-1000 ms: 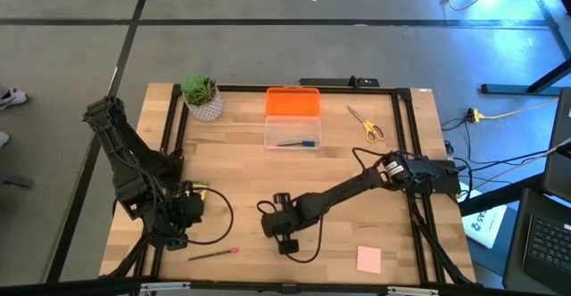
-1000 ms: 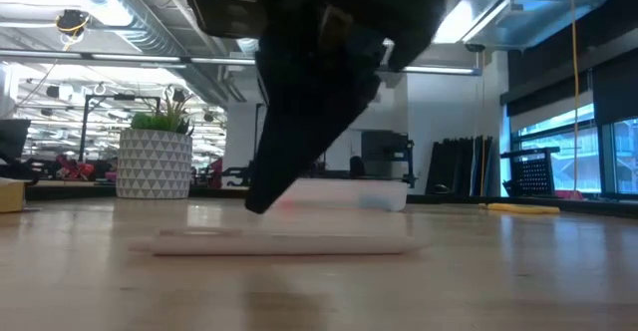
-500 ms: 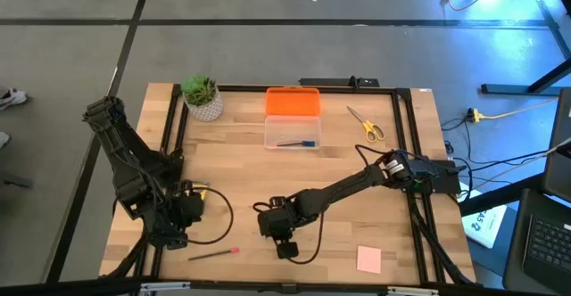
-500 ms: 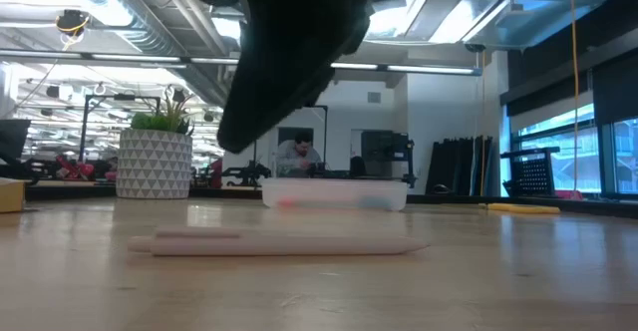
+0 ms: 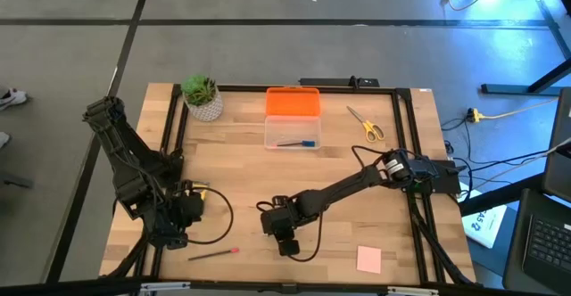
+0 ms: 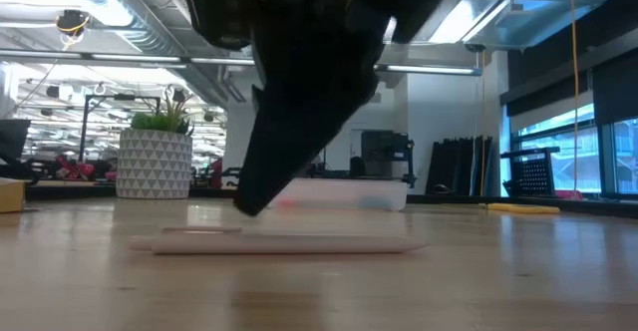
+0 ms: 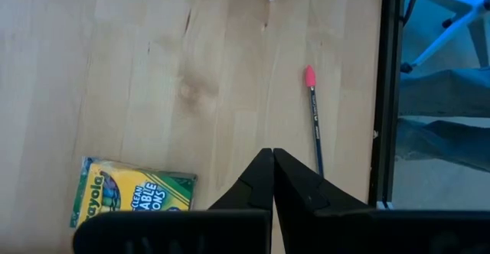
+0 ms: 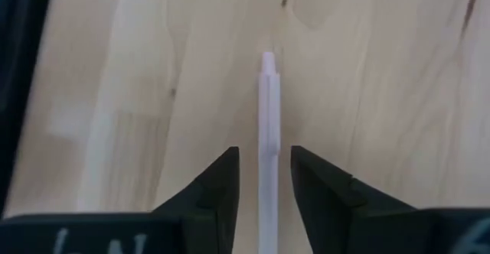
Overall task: Pack school essentials
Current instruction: Put the pink pen into the orange supply box
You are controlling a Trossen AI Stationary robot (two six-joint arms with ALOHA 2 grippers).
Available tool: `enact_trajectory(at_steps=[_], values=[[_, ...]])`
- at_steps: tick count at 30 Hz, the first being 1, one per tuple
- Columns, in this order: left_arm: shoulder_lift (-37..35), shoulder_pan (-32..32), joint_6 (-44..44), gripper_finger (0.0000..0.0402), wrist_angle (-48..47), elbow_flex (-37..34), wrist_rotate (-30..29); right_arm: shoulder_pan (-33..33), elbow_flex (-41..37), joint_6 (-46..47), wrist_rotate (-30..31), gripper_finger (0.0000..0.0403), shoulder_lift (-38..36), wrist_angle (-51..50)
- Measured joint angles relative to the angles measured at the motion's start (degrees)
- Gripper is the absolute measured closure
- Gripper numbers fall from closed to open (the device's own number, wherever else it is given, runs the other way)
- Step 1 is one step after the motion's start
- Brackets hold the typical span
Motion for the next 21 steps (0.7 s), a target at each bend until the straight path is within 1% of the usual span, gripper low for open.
enact_trajectory(at_steps=[4,12,15,21], values=[[0.0,-0.02,0.0,0.0401,0.0,0.0,-0.16,-0.02,-2.12,-0.05,0.07,0.0282,0.01,4.98],[0.0,0.0,-0.01,0.0401,0.0,0.0,-0.33,-0.07,-3.03,-2.96,0.12,0.0282,0.4,5.96],[0.0,-0.02,-0.02,0.0401,0.02,0.0,-0.33,-0.07,-3.03,-3.0,0.13,0.0282,1.31,7.61],[0.0,-0.02,-0.02,0.0401,0.0,0.0,-0.37,-0.07,-2.9,-3.18,0.31,0.0286,1.95,7.53]])
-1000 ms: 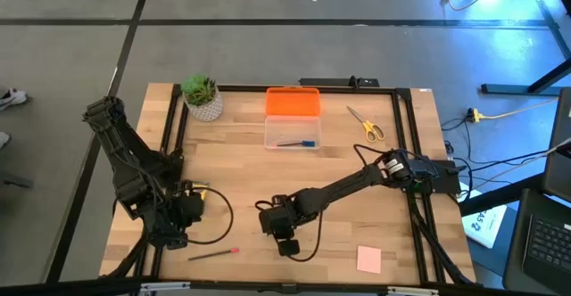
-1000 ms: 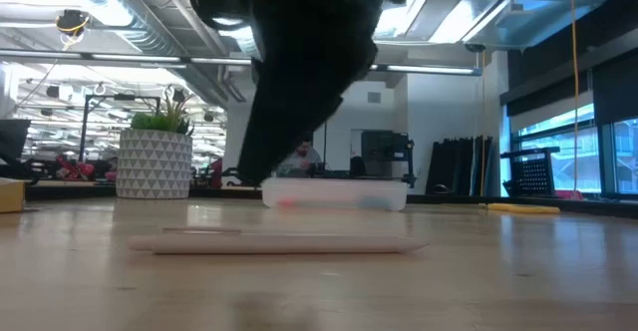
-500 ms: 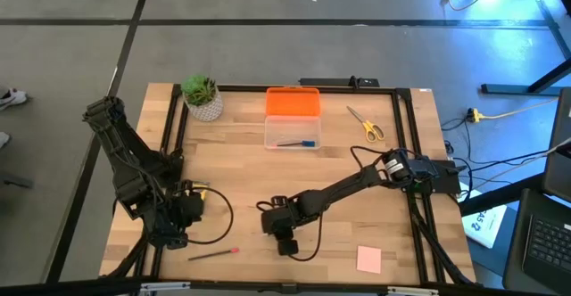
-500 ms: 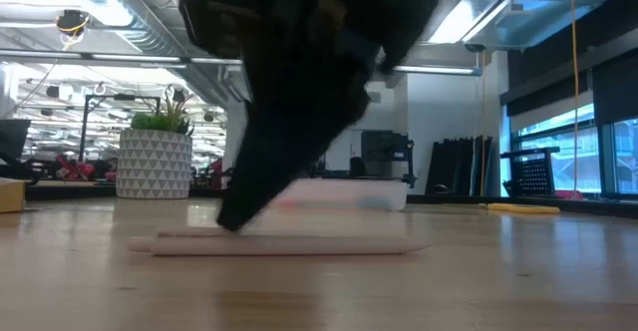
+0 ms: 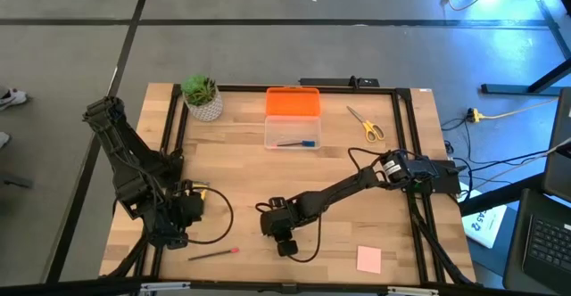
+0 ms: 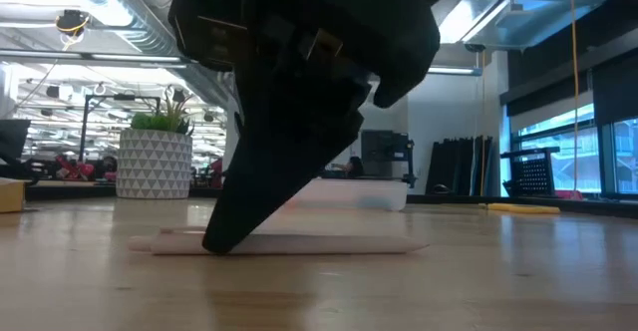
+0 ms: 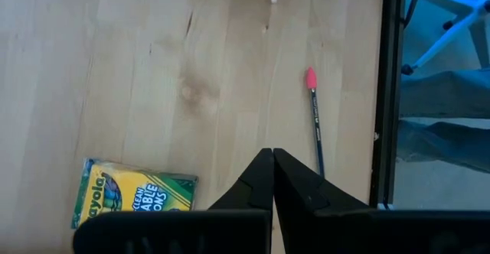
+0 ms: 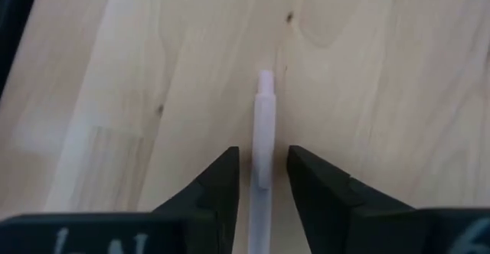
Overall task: Pack school essentials
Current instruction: Put the pink pen into the orange supply box
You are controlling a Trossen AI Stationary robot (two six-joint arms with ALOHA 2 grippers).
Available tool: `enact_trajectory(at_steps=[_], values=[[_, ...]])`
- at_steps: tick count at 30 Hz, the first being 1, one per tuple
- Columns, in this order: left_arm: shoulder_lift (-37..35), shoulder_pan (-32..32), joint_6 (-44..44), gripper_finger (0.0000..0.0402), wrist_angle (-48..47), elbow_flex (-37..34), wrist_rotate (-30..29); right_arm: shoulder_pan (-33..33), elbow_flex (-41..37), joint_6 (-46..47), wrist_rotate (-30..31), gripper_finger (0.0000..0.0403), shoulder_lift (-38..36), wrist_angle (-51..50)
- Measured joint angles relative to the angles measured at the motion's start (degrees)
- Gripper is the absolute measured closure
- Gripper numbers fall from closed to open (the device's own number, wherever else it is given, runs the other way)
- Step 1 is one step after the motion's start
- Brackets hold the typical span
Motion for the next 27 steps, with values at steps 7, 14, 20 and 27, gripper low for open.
enact_trajectory(at_steps=[7,14,20,27], values=[[0.0,0.0,0.0,0.0401,0.0,0.0,-0.02,0.02,0.0,-0.71,2.55,0.034,0.1,-0.13],[0.0,0.0,0.0,0.0401,0.0,0.0,-0.02,0.0,0.09,-1.33,2.77,0.039,0.12,0.39],[0.0,0.0,0.0,0.0401,0.0,0.0,-0.02,0.0,0.46,-1.11,2.84,0.0387,0.18,-0.05],[0.0,0.0,0.0,0.0401,-0.01,0.0,-0.04,0.0,1.2,-1.21,2.88,0.039,0.36,-0.48]])
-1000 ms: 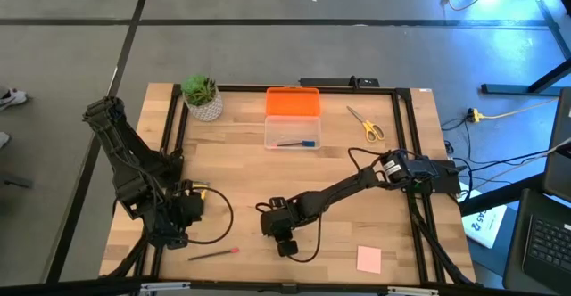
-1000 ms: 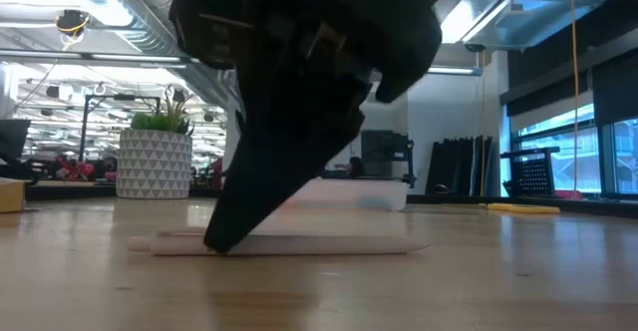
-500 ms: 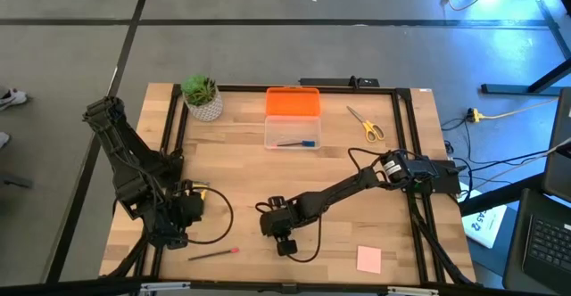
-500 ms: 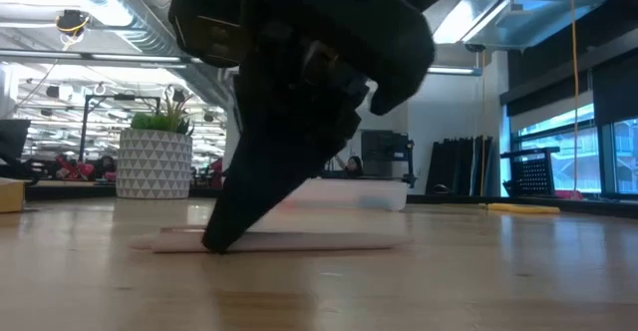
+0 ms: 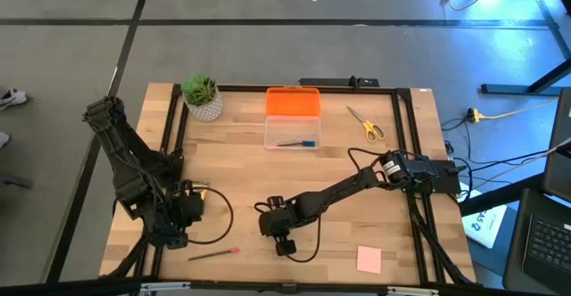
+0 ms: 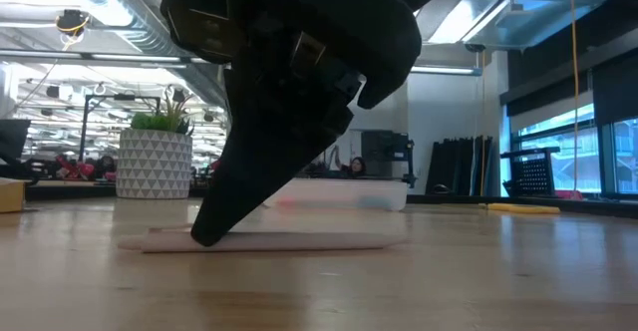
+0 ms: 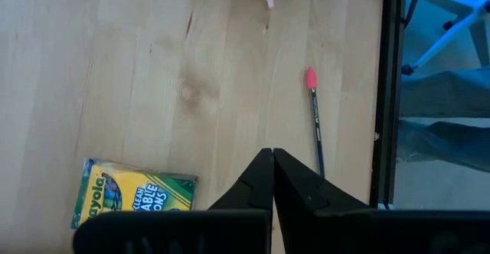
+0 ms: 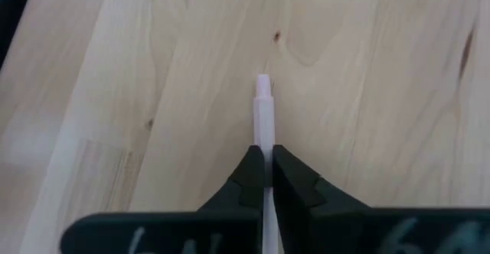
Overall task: Pack school essentials
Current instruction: Put the pink pen into the orange supply box
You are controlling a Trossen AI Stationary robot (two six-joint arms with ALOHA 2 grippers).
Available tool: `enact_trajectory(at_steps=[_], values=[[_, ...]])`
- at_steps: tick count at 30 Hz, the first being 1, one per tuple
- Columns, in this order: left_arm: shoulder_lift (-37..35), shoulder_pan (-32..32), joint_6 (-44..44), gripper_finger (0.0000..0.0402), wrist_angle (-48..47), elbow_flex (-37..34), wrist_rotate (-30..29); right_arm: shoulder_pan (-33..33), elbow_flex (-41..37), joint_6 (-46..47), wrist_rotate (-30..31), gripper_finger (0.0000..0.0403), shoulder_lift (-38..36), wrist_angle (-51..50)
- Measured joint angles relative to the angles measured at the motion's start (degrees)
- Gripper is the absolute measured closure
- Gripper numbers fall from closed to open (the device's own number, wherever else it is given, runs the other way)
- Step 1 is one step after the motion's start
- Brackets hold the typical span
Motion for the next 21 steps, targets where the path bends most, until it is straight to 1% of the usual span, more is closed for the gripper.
enact_trajectory(at_steps=[21], values=[[0.0,0.0,0.0,0.0401,0.01,0.0,0.0,0.0,0.02,0.34,-0.5,0.0388,-0.09,0.02]])
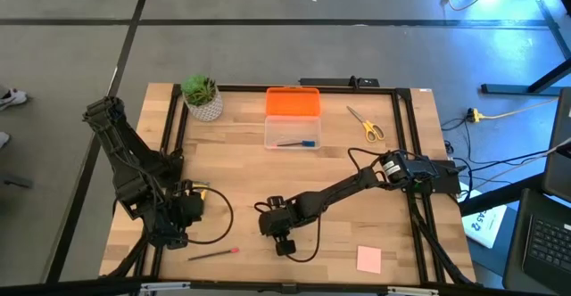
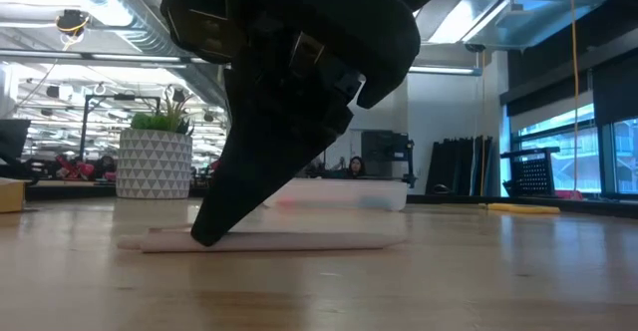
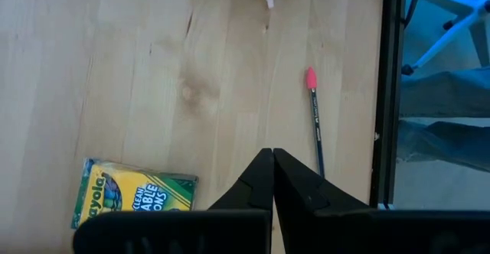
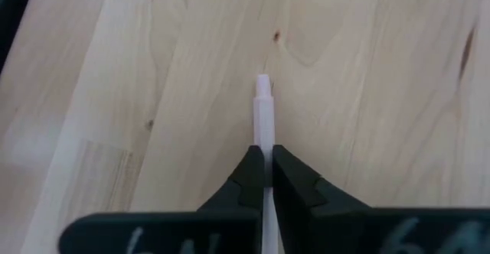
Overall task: Pack school essentials
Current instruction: Put the pink pen into the orange supply box
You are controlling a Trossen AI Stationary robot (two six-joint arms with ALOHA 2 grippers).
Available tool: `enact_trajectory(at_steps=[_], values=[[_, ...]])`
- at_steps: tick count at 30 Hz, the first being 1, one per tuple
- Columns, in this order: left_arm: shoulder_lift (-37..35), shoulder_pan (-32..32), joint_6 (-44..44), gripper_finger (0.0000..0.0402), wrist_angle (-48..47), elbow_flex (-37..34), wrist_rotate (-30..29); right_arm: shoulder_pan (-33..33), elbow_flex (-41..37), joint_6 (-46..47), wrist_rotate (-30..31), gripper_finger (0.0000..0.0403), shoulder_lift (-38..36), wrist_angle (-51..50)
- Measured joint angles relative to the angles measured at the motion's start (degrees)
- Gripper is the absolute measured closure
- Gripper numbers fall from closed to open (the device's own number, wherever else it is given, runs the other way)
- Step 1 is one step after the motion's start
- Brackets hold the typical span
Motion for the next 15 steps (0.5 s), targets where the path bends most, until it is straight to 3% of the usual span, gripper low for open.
enact_trajectory(at_steps=[15], values=[[0.0,0.0,-0.02,0.0401,0.0,0.0,0.0,-0.15,-0.22,0.02,-1.13,0.0387,-2.12,-1.71]])
